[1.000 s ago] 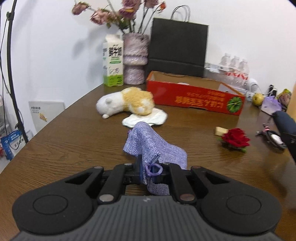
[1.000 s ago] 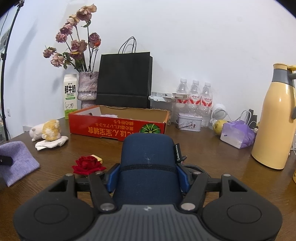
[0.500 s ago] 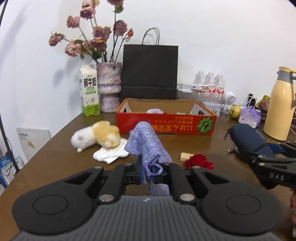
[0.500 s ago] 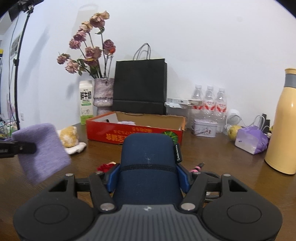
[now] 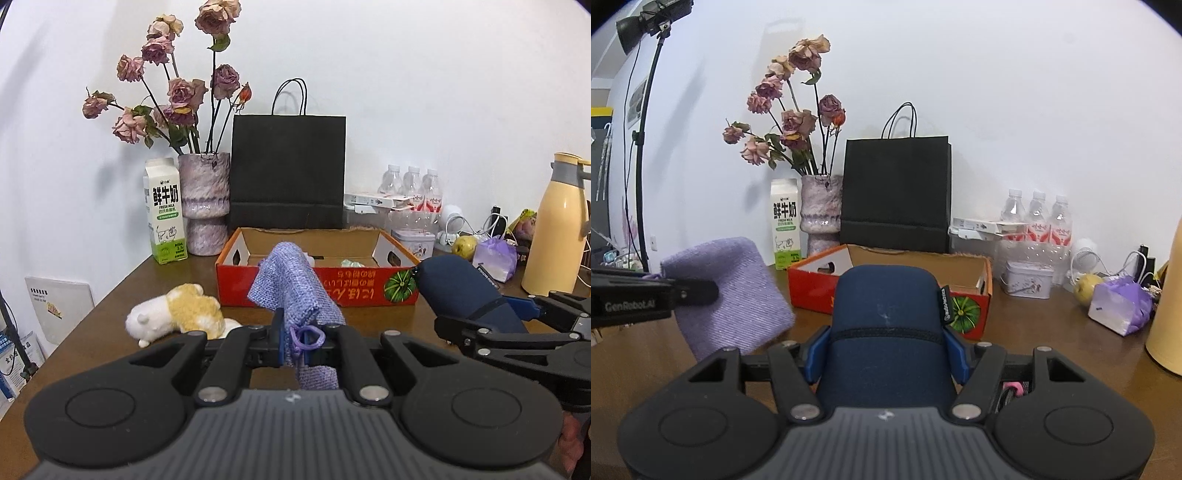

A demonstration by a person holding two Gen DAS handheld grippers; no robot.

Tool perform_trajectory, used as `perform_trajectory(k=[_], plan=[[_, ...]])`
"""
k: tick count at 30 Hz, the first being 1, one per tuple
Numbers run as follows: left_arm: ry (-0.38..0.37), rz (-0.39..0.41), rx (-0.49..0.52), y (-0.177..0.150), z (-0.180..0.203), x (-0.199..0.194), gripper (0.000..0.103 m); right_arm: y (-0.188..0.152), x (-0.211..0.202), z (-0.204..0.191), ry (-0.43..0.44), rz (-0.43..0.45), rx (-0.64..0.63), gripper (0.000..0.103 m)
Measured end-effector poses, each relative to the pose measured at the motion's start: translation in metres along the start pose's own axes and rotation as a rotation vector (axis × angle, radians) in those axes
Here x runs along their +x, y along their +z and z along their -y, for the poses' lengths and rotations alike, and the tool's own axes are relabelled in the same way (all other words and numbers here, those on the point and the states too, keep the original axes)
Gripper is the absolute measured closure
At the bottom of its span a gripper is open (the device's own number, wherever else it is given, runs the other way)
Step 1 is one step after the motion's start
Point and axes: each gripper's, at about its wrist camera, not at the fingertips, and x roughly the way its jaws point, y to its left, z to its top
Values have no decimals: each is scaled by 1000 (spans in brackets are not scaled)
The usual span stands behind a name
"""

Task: Organize objects
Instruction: 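Carry the lavender pouch and navy case together over the red box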

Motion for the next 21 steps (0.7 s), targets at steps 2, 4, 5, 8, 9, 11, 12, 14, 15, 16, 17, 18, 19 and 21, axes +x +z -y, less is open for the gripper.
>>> perform_trajectory(k=[2,4,5,8,9,11,12,14,15,16,17,18,19,21], plan=[[-1,4,3,4,0,4,94,5,4,-1,2,0,1,41],[2,8,3,9,1,9,94,11,9,-1,5,1,5,41],[4,9,3,11,1,12,94,13,12,-1,6,2,7,41],[13,10,-4,18,0,21,94,21,21,1,6,4,10,41],[13,12,-9,21,0,24,94,23,24,1,6,3,12,41],[13,19,-12,25,0,29,94,26,31,2,6,0,20,41],[13,23,-14,27,0,31,94,28,34,3,6,-1,24,41],[15,31,-20,30,0,37,94,32,40,4,0,-2,26,41],[17,37,-23,32,0,39,94,34,44,5,-2,-3,27,41],[18,41,-25,34,1,41,94,35,46,6,-3,-3,29,41],[20,46,-28,35,2,44,94,37,49,6,-4,-4,31,41],[20,48,-32,37,2,46,94,38,52,7,-5,-3,33,41],[19,49,-35,39,2,50,94,41,55,7,-7,-1,32,41],[19,52,-41,43,2,56,94,45,60,7,-11,4,33,41]])
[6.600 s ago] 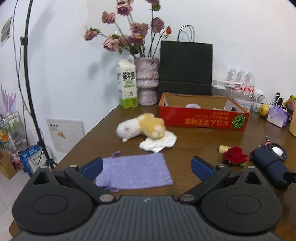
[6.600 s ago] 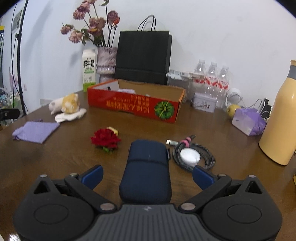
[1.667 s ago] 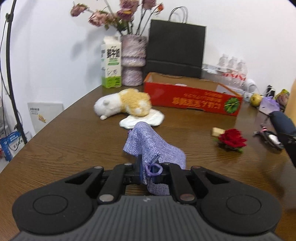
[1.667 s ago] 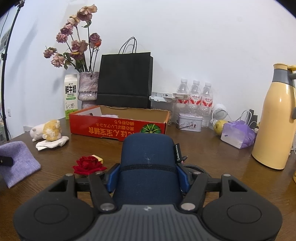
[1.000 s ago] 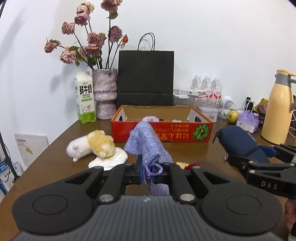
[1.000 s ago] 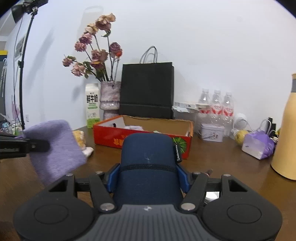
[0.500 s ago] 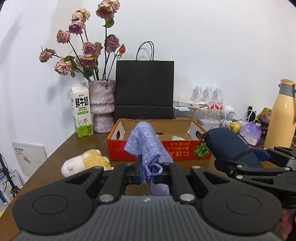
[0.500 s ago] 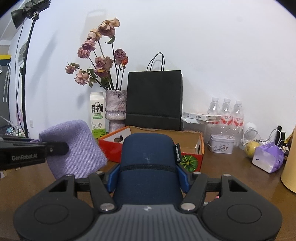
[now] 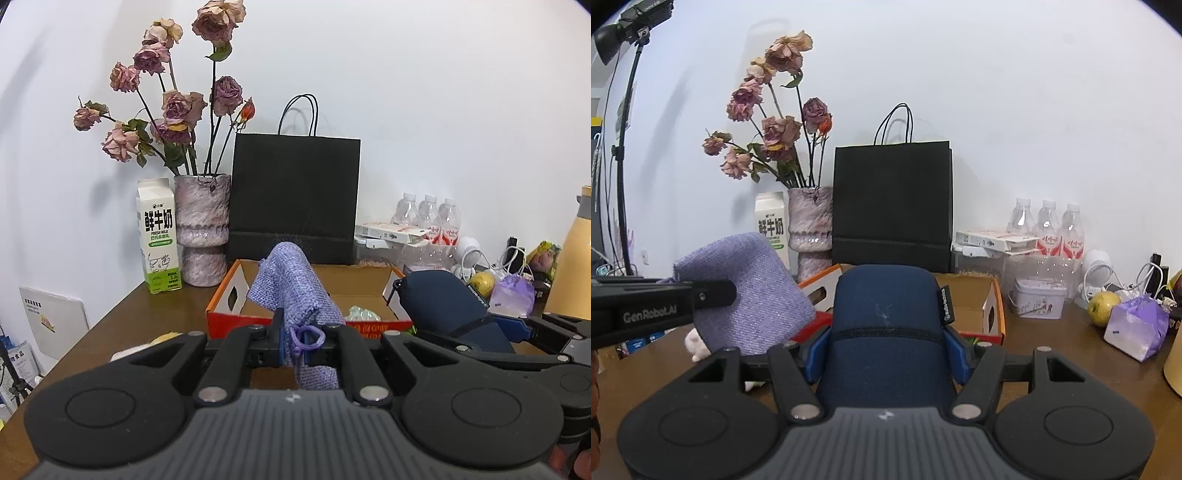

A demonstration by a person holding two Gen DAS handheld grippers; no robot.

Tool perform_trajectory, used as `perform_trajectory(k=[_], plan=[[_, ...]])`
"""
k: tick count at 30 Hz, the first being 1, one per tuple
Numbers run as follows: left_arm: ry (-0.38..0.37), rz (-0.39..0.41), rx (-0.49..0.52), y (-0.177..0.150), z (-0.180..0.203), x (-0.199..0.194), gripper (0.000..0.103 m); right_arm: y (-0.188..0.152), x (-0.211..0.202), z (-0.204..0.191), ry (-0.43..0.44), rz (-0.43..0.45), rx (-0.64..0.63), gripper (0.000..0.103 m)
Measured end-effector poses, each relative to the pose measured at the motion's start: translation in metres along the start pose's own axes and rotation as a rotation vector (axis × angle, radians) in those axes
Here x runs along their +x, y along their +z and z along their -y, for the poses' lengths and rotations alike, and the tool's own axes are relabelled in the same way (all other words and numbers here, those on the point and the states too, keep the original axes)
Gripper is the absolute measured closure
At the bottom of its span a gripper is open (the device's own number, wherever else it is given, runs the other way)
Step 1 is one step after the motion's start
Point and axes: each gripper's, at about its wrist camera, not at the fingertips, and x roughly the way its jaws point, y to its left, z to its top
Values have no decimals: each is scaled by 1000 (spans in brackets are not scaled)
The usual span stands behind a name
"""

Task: Organize objects
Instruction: 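Carry the lavender pouch and navy case together over the red box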

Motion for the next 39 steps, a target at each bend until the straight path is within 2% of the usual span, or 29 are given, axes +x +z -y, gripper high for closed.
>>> perform_trajectory(k=[11,39], plan=[[-1,8,-24,15,1,34,94,21,34,5,-13,26,22,41],[-10,-5,-50,41,-1,125,94,41,122,26,-48,-5,17,41]])
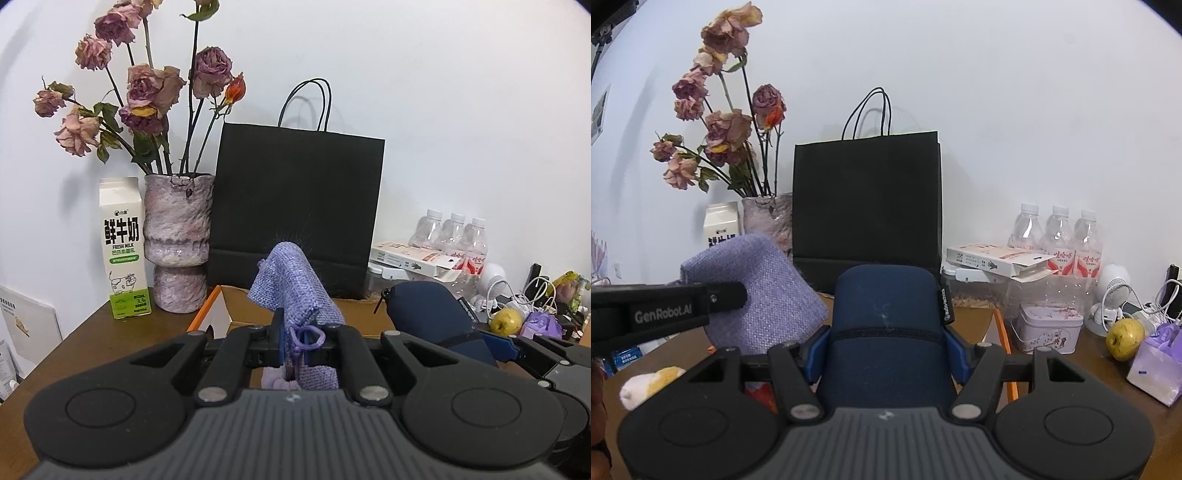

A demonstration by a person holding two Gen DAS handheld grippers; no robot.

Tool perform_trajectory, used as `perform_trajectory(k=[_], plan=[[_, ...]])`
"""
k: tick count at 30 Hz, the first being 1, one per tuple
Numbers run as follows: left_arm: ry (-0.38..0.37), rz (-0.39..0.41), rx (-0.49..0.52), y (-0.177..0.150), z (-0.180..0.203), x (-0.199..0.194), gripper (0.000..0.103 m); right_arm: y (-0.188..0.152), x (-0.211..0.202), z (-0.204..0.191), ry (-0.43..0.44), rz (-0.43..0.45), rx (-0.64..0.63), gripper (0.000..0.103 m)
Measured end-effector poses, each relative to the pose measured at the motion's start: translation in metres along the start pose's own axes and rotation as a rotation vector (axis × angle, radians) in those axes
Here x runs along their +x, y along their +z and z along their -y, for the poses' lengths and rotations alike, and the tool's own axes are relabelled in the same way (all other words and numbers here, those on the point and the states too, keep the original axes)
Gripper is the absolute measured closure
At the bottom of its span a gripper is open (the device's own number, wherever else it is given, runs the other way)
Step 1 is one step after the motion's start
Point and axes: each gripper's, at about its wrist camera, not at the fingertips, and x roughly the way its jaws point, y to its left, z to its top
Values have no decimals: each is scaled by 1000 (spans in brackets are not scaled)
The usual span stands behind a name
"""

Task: Organize objects
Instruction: 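Carry the lavender pouch and navy case together over the red box, then lower both into the red box and open both grippers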

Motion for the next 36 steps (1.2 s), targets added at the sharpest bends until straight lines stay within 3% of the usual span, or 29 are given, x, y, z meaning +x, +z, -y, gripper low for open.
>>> perform_trajectory(k=[21,36], plan=[[45,-49,2,1,-8,81,94,5,77,16,-40,-55,22,41],[74,-94,9,-9,-14,114,93,-4,106,22,-69,-105,28,41]])
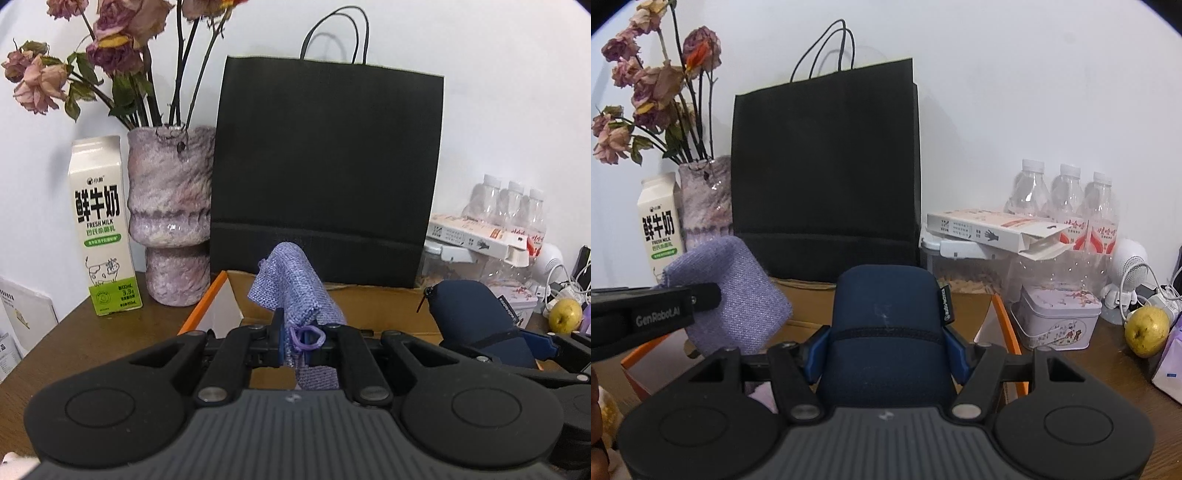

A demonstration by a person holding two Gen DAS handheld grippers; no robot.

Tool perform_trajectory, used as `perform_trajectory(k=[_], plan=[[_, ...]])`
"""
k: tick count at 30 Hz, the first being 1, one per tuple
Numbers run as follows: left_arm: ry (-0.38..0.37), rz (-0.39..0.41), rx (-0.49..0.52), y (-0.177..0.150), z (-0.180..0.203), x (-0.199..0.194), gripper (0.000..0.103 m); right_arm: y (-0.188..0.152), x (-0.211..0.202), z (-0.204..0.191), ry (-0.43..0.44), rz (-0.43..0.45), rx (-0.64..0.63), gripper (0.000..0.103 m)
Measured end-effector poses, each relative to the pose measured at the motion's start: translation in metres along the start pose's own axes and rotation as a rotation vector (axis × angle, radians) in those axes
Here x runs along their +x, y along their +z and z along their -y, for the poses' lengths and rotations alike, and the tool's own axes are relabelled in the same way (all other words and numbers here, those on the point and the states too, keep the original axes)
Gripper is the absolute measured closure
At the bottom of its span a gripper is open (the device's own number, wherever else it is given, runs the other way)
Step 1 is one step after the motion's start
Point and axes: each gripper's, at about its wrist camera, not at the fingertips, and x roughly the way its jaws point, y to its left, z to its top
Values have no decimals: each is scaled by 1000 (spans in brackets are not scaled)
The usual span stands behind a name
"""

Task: Organize objects
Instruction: 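Lower both into the red box and open both grippers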

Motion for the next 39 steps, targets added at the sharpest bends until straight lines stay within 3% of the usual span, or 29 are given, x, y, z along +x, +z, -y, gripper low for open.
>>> perform_trajectory(k=[2,3,4,5,6,7,8,24,39], plan=[[0,-7,-5,-1,-2,2,89,-1,3,1,-4,-18,0,40],[3,-11,-9,-1,-3,2,77,-2,5,2,-6,-34,3,38],[5,-13,-14,0,-5,2,47,-3,8,3,-5,-45,11,35],[12,-3,-20,0,-6,2,30,-4,9,5,-8,-47,19,23],[25,12,-24,0,-7,0,1,-4,9,6,-18,-51,27,14],[45,33,-27,0,-7,-2,0,-4,8,7,-29,-48,33,2],[55,47,-25,0,-7,-4,0,-4,7,7,-33,-40,37,0],[44,59,-43,6,-8,-18,0,1,-4,8,-9,-41,56,0],[-4,111,-54,16,-14,-75,0,19,-59,7,13,26,46,0]])
